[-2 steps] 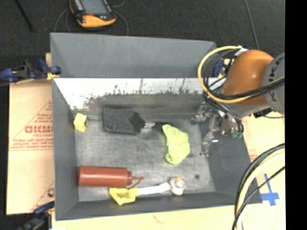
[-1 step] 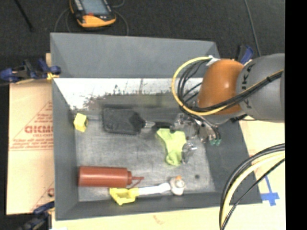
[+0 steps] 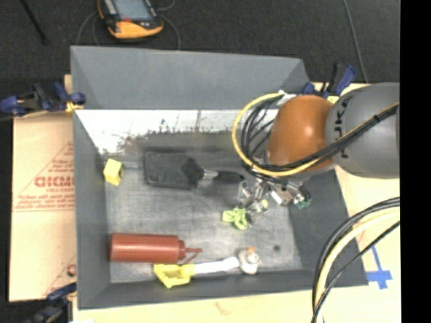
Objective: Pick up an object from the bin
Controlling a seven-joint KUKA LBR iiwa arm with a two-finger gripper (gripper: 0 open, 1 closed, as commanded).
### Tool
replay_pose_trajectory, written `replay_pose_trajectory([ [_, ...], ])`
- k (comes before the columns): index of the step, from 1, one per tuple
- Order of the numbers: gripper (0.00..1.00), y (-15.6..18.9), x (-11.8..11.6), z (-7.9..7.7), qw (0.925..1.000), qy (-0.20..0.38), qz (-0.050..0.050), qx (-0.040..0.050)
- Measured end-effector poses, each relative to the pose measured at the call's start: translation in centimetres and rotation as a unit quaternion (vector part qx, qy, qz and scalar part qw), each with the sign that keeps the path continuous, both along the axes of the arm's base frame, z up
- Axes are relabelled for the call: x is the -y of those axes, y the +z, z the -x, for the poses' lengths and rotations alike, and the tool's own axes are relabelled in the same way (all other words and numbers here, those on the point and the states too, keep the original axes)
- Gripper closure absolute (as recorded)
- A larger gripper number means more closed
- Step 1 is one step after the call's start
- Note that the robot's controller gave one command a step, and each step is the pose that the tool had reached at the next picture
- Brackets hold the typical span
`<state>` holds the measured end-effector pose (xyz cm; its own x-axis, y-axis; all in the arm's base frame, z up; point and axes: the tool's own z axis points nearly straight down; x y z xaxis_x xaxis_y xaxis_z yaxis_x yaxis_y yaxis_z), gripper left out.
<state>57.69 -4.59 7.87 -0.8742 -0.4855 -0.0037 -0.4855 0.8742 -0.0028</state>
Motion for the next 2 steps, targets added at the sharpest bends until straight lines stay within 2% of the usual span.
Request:
replay_pose_trajectory([
  [1,1.00,0.0,0.0,0.0,1.0000,0.000,0.000,0.0000],
  [2,1.00,17.5,1.4,-0.1,0.9988,0.050,0.001,0.0039],
])
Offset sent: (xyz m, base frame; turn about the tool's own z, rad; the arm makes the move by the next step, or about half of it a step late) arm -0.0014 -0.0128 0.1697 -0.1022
